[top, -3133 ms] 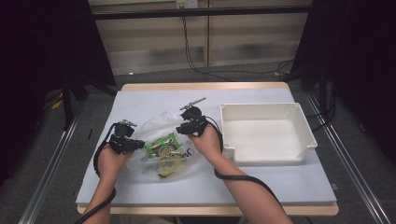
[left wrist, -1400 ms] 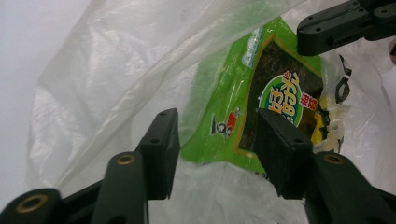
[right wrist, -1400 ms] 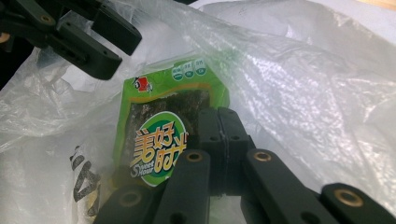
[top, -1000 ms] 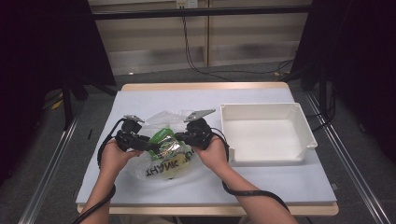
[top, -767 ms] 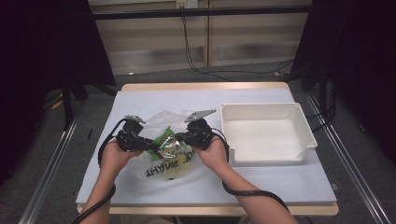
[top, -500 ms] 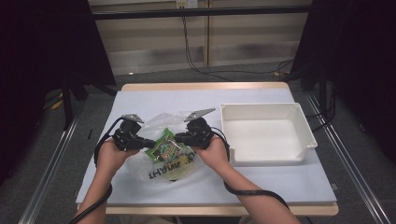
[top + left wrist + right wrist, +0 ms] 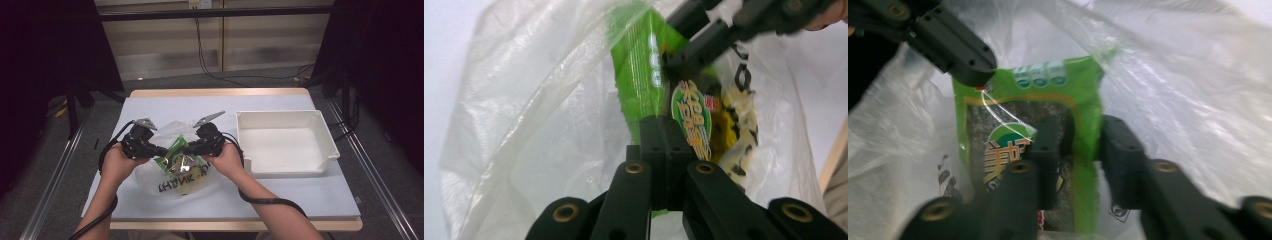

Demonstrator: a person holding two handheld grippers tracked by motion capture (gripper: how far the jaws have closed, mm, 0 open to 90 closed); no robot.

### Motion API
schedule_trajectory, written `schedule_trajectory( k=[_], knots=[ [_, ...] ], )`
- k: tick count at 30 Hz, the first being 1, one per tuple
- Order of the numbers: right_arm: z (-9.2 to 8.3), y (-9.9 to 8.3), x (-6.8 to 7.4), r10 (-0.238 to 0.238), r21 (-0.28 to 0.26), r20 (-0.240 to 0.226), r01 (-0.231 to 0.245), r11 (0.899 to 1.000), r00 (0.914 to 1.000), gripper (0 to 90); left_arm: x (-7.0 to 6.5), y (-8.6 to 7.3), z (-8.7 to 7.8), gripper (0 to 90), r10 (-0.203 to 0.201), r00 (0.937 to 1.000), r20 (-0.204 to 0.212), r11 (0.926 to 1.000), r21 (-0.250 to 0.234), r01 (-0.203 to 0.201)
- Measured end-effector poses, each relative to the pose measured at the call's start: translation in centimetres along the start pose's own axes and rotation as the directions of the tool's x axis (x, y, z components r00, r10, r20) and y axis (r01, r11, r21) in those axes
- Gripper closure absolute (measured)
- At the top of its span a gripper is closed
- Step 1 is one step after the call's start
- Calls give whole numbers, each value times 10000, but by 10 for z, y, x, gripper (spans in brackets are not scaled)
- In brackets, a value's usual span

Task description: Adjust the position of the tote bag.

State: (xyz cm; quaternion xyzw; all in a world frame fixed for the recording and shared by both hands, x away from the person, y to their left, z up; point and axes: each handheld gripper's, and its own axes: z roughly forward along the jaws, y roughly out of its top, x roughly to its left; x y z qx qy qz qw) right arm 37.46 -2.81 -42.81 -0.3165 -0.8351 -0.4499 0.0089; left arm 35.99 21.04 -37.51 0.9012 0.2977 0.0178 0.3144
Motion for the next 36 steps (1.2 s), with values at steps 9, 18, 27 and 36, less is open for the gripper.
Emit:
schedule_trajectory(
  k=[9,18,27,36],
  knots=[
    [-6,-1,3,-462,-232,248,468,9986,9986,893,11,-6,1,490,-717,9974,41,9972,-196,717],
    [-9,-3,8,-503,-762,383,531,9957,9980,878,12,-12,17,666,-968,9872,1269,9950,383,927],
    [-25,10,7,-1097,-329,29,1097,9934,9940,530,3,1,5,740,168,9961,867,9949,978,-253],
    [-28,20,13,-2255,279,-216,2261,9737,9740,435,-8,10,9,739,1014,9905,930,9860,1228,-1125]
  ],
)
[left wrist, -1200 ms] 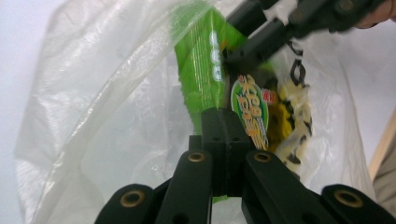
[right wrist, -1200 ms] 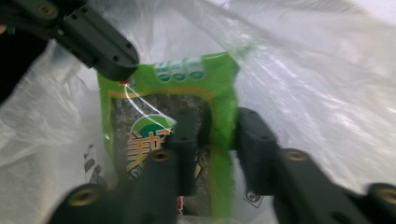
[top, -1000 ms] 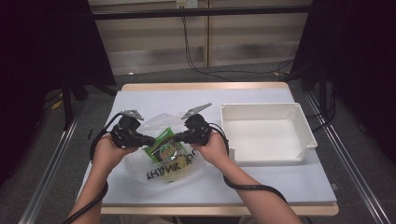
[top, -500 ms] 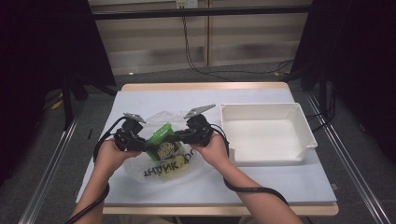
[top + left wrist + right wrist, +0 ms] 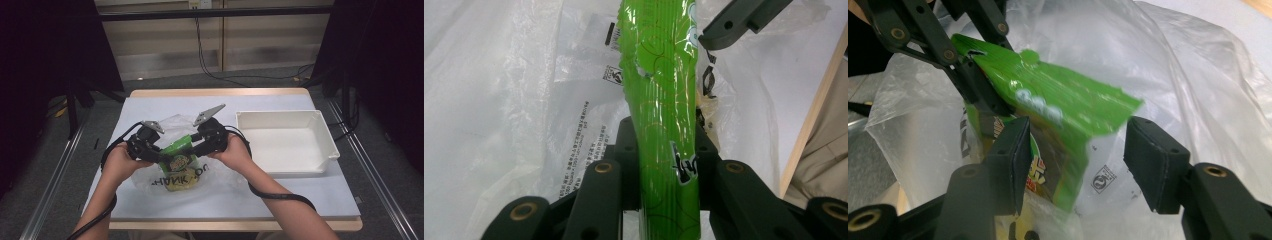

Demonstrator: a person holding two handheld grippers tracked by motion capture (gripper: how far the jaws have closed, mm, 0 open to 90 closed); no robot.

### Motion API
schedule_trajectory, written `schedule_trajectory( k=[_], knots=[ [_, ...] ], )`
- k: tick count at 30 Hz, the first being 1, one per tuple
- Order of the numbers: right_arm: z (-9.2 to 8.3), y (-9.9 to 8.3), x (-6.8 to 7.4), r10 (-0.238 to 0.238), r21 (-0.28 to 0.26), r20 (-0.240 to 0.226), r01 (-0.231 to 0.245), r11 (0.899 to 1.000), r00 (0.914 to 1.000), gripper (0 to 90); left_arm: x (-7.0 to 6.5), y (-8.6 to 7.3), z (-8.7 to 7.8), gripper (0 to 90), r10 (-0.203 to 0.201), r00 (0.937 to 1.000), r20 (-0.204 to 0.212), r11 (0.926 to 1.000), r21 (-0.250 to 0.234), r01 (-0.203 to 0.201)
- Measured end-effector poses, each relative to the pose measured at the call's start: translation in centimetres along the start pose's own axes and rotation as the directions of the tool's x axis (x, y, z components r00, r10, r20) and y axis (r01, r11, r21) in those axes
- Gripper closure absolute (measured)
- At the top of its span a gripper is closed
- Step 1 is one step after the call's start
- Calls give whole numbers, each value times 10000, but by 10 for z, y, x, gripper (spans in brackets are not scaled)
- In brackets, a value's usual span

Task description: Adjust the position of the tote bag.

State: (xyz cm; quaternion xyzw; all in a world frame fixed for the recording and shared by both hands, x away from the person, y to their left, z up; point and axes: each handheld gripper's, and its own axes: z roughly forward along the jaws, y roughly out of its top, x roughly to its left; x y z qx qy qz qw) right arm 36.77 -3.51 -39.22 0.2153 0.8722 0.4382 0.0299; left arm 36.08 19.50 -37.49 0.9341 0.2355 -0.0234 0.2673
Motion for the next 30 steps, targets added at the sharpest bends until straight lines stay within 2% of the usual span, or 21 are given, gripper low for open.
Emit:
schedule_trajectory(
  k=[2,3,4,5,8,11,12,14,15,16,17,18,19,21,22,23,24,25,27,29,30],
  knots=[
    [0,3,0,-148,84,2,148,9999,9999,422,1,0,0,740,53,10000,20,10000,0,-53],
    [1,5,0,-257,152,-23,257,9996,9997,420,-3,-1,4,739,-701,9975,68,9962,-512,704],
    [2,6,0,-292,187,-136,295,9994,9995,418,-3,-1,4,739,-623,9980,89,9970,-455,626],
    [2,7,0,-360,175,-117,362,9992,9993,416,1,0,1,739,110,9999,107,9999,1,-110],
    [7,9,-3,-206,278,-368,216,9994,9991,412,-2,0,3,738,-105,9999,48,9995,-298,106],
    [11,12,-3,-463,557,-538,493,9972,9975,405,-3,1,4,737,-129,9999,78,9995,-281,131],
    [12,13,-3,-492,651,-561,528,9965,9972,405,0,1,1,736,316,9995,85,9995,55,-316],
    [14,14,-3,-696,751,-654,744,9944,9954,407,0,2,2,736,437,9990,106,9990,108,-438],
    [14,14,-2,-747,826,-624,797,9934,9953,408,-2,1,4,736,32,9999,107,9998,-176,-30],
    [14,15,-2,-792,908,-644,849,9922,9948,410,0,2,3,736,299,9995,132,9996,10,-299],
    [14,15,-2,-837,911,-640,894,9918,9944,410,-2,1,4,736,99,9999,131,9998,-161,-97],
    [14,16,-2,-898,907,-631,953,9913,9940,410,0,2,2,735,461,9989,115,9989,89,-462],
    [14,17,-2,-969,978,-612,1026,9899,9934,410,-3,1,4,735,18,9999,137,9997,-230,-15],
    [13,19,-3,-1142,1067,-584,1200,9870,9917,396,-4,1,4,736,-7,9999,111,9996,-287,11],
    [12,20,-2,-1118,1152,-558,1176,9864,9922,383,-4,1,3,736,35,9999,100,9997,-262,-32],
    [11,21,-3,-1177,1175,-565,1237,9853,9914,371,-1,2,1,735,594,9982,69,9982,60,-594],
    [11,22,-3,-1220,1188,-527,1275,9847,9911,368,-1,3,1,736,626,9980,69,9980,63,-627],
    [11,23,-3,-1284,1245,-549,1343,9831,9902,368,-4,2,3,735,137,9999,97,9996,-247,-135],
    [9,25,-3,-1453,1328,-544,1514,9795,9879,368,-1,3,2,735,529,9985,122,9985,107,-530],
    [9,26,-2,-1523,1322,-580,1588,9784,9866,374,-1,4,2,735,659,9977,137,9978,85,-660],
    [9,26,-2,-1537,1350,-582,1603,9778,9864,377,-4,4,4,734,173,9998,106,9996,-211,-170]
  ],
)
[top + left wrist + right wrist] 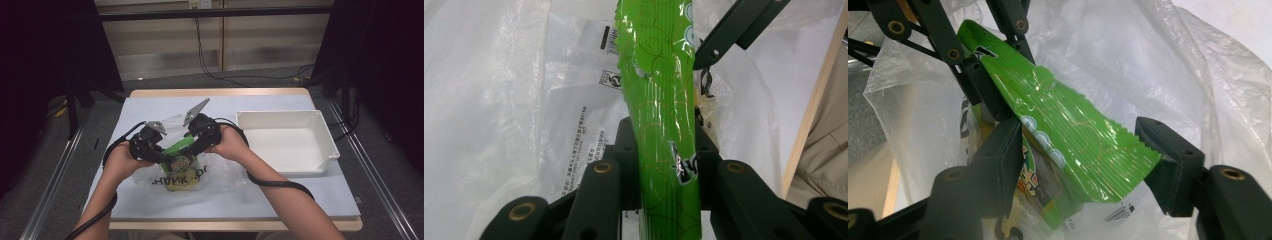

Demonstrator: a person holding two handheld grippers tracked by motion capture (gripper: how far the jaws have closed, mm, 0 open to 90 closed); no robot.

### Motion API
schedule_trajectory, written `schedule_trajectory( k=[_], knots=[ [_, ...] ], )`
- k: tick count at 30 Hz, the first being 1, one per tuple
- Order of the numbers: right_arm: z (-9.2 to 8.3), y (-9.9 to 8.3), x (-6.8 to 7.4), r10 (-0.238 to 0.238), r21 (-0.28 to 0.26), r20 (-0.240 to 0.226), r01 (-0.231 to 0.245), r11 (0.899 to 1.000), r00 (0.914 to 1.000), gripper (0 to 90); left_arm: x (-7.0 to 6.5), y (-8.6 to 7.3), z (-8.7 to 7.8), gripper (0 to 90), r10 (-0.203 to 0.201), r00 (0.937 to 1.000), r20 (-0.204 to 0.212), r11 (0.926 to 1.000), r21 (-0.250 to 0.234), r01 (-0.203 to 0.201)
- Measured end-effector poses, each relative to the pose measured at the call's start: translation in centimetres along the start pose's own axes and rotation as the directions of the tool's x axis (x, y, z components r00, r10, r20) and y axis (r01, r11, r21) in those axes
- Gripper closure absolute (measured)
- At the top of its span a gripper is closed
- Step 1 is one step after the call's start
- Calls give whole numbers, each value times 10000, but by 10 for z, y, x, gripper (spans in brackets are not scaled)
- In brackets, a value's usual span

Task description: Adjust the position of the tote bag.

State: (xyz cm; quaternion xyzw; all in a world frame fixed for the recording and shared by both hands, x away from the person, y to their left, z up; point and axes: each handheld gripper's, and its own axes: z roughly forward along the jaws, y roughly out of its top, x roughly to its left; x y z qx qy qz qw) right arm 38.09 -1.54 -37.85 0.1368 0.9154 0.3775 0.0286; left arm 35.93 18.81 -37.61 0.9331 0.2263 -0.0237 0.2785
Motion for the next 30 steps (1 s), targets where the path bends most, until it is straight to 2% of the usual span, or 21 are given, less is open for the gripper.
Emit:
schedule_trajectory(
  k=[2,3,5,6,9,10,11,13,15,16,17,19,20,21,22,23,24,27,29,30],
  knots=[
    [2,0,0,-145,62,-126,146,9999,9998,413,1,1,0,734,186,9998,45,9998,49,-187],
    [2,0,1,-286,122,-89,287,9995,9996,421,0,1,1,734,146,9999,68,9999,44,-147],
    [3,0,2,-335,247,-279,342,9991,9990,512,0,1,1,733,105,9999,69,9999,52,-106],
    [3,0,3,-392,344,-338,404,9986,9987,543,3,1,0,730,523,9986,54,9982,300,-525],
    [2,0,7,-725,1090,-501,776,9910,9961,662,4,0,1,709,471,9989,51,9986,235,-472],
    [2,0,7,-852,1179,-561,914,9888,9948,686,4,0,1,707,453,9989,98,9987,228,-456],
    [2,1,8,-814,1348,-657,896,9868,9945,710,1,0,4,705,71,9999,84,9999,-104,-70],
    [1,1,8,-746,1606,-767,861,9833,9943,737,1,0,4,695,140,9999,77,9998,-146,-139],
    [1,1,10,-618,1797,-855,764,9807,9944,754,3,1,2,671,482,9988,51,9988,36,-482],
    [0,2,10,-390,1842,-821,536,9814,9959,760,1,0,4,643,-9,10000,-67,9995,-323,7],
    [0,1,9,-234,1944,-864,399,9801,9960,767,5,0,2,586,306,9994,-187,9995,-34,-307],
    [-1,0,8,-108,1986,-875,280,9797,9961,776,7,-3,1,472,60,9995,-313,9995,-305,-70],
    [-1,-1,7,-58,1965,-849,224,9802,9964,780,5,-6,3,402,-613,9976,-335,9946,-857,582],
    [-3,-1,7,62,1920,-798,92,9814,9968,783,7,-9,2,355,-530,9979,-374,9955,-808,499],
    [-4,-2,6,249,1835,-757,-106,9830,9968,786,8,-12,3,316,-672,9972,-335,9941,-877,640],
    [-6,-3,5,290,1782,-756,-152,9839,9967,789,11,-16,3,259,-659,9969,-426,9942,-883,620],
    [-9,-4,4,348,1722,-676,-227,9848,9971,791,12,-19,3,215,-913,9948,-449,9913,-996,865],
    [-19,-5,2,492,1461,-657,-392,9885,9966,792,17,-28,5,181,-1182,9924,-333,9854,-1275,1131],
    [-26,-5,0,465,1094,-720,-385,9933,9963,792,18,-32,7,175,-1050,9935,-428,9900,-991,1004],
    [-30,-4,0,552,1008,-727,-477,9938,9958,792,18,-33,8,171,-1142,9923,-470,9895,-948,1094]
  ],
)
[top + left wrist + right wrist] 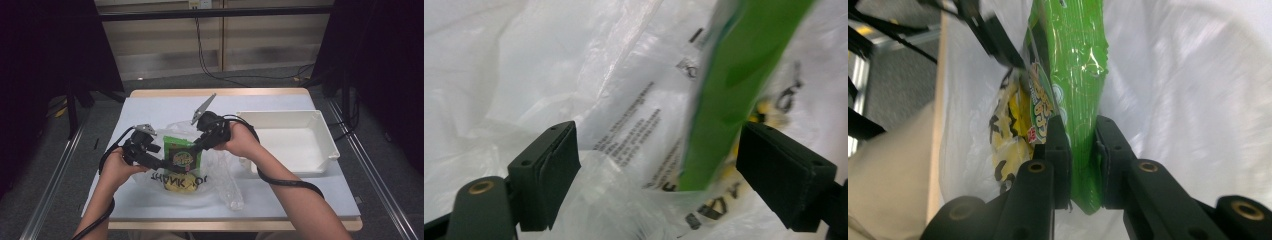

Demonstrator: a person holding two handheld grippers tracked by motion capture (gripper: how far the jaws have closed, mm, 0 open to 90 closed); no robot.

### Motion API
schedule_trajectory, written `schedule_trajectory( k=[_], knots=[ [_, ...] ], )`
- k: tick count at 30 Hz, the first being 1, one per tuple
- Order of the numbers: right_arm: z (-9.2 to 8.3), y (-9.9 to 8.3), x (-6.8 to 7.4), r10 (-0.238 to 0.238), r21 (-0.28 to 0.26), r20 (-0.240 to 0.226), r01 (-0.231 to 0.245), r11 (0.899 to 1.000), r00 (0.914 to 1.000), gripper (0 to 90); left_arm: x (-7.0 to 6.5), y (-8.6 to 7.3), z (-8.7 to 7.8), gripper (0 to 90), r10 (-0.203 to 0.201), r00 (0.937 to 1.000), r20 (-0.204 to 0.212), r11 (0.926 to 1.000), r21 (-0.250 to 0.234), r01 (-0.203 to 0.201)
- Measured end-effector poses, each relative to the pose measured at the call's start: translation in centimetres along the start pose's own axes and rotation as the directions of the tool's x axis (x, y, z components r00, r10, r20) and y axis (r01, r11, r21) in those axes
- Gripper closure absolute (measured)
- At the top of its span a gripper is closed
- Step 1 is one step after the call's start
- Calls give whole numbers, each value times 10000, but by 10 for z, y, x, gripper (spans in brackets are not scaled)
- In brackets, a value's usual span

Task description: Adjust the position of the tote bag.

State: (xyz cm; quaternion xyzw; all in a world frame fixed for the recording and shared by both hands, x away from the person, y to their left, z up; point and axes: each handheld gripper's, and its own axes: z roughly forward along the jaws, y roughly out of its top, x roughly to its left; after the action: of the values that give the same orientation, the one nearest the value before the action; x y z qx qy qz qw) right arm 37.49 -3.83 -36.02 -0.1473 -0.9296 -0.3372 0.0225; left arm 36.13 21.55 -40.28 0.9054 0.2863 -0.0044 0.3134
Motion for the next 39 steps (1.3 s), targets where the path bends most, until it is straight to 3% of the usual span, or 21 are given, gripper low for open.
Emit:
schedule_trajectory(
  k=[1,2,7,13,16,20,24,30,39],
  knots=[
    [-4,0,0,-18,-107,-19,18,9999,10000,792,2,-1,0,169,134,9999,54,9999,96,-135],
    [-7,1,0,128,-256,62,-126,9996,9999,792,1,-2,2,169,1,10000,41,10000,-77,-1],
    [-20,6,1,-72,-329,254,80,9994,9997,790,-3,0,0,156,-8,10000,-40,10000,-8,8],
    [-38,20,3,-164,-425,249,174,9989,9996,787,-17,3,-1,124,401,9990,-203,9991,163,-398],
    [-47,27,3,-369,-355,320,380,9986,9988,787,-23,2,-2,118,217,9993,-316,9994,-258,-226],
    [-57,35,5,-507,-316,423,520,9981,9978,786,-31,1,-7,115,280,9981,-543,9977,-598,-312],
    [-65,41,8,-502,-172,532,511,9985,9973,785,-39,0,-12,116,376,9957,-846,9967,-680,-434],
    [-79,41,9,-394,-185,737,409,9990,9965,786,-47,-2,-11,116,243,9927,-1178,9968,-729,-330],
    [-113,35,0,-234,-308,1294,276,9991,9913,785,-46,-3,-7,119,126,9941,-1078,9965,-804,-214]
  ],
)
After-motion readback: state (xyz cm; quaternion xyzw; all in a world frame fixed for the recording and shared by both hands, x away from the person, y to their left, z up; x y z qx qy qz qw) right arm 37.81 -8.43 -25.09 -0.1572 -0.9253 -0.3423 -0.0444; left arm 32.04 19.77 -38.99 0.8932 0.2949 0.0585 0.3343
